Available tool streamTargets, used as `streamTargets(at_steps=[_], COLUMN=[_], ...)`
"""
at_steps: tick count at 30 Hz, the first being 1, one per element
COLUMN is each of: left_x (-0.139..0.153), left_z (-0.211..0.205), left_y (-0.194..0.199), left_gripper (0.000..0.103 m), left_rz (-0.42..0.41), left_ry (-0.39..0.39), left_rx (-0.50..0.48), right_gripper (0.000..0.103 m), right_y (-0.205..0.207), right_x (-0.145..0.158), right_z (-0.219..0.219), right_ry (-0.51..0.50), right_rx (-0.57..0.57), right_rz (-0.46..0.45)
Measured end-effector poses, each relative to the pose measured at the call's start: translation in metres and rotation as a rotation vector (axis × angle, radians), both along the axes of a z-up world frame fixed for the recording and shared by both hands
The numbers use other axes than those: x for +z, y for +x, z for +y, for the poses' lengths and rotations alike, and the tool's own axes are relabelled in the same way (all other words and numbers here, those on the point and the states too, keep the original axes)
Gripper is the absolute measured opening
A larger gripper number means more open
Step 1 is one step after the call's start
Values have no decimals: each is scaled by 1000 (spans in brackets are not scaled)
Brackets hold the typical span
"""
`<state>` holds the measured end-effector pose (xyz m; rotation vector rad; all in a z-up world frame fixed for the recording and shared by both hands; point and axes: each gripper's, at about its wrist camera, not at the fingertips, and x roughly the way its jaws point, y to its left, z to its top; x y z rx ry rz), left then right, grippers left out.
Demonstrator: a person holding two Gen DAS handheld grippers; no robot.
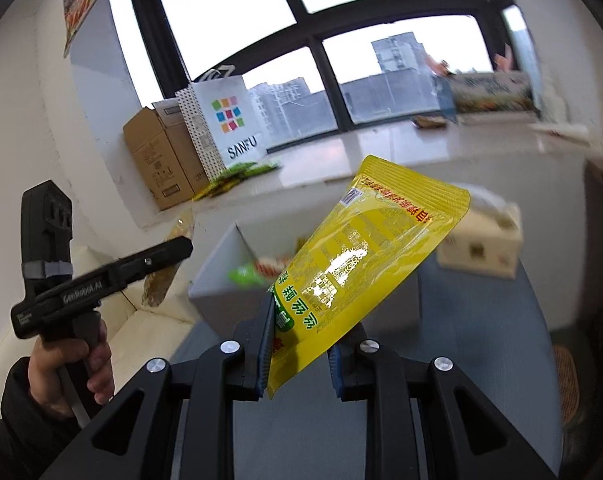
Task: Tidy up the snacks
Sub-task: 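Drop the yellow bag and biscuit packet into the box, opening both tools, then grasp a jelly cup with the right tool while the left grasps another jelly cup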
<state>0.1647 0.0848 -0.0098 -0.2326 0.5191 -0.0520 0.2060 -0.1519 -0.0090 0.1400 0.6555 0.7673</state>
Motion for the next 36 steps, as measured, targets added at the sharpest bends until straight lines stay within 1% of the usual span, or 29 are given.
streamTargets(at_steps=[2, 5, 8, 11, 13, 15, 16, 17, 18, 19, 20, 21, 22, 23, 25, 26, 30, 33, 36], left_x=[5, 10, 8, -5, -13, -21, -29, -35, -39, -44, -46, -49, -52, -53, -54, -54, -46, -34, -22], left_z=[10, 24, 34, 45, 50, 51, 52, 55, 55, 56, 57, 57, 56, 56, 58, 58, 52, 41, 30], left_y=[20, 49, 78, 105, 115, 122, 127, 132, 133, 134, 133, 132, 130, 129, 125, 123, 107, 84, 59], left_gripper=[75, 75, 75, 75, 75, 76, 77, 84, 97, 102, 103, 103, 103, 103, 103, 103, 103, 103, 103], left_rz=[-2, 10, 53, 101, 122, 148, 178, 213, 229, 245, 249, 251, 256, 258, 265, 266, 236, 190, 144], left_ry=[9, 11, 21, -9, 6, 12, 5, -6, -11, -10, -4, 3, 13, 17, 6, -3, 11, 20, 25], left_rx=[12, 27, 30, 36, 58, 44, 43, 43, 45, 62, 72, 76, 81, 86, 92, 91, 84, 54, 28], right_gripper=[25, 25, 25, 25, 25, 25, 26, 27, 34, 68, 88, 103, 103, 103, 103, 103, 103, 103, 103], right_y=[23, 57, 92, 120, 131, 145, 152, 155, 159, 161, 163, 162, 159, 157, 155, 151, 132, 117, 89], right_x=[10, 17, 18, 12, 6, -2, -6, -8, -10, -11, -12, -12, -10, -9, -9, -7, 6, 19, 30], right_z=[19, 45, 74, 102, 111, 121, 126, 127, 128, 127, 124, 119, 115, 114, 110, 107, 98, 85, 62], right_ry=[-10, -34, -82, -163, -192, -239, -271, -286, -293, -292, -285, -267, -257, -267, -290, -279, -272, -222, -156], right_rx=[13, 29, 39, 30, 26, 14, 14, 13, 13, 11, -6, -22, -34, -47, -70, -60, -73, -71, -61], right_rz=[-7, 3, 35, 52, 71, 78, 75, 76, 83, 93, 104, 94, 72, 61, 63, 59, -8, -34, -67])
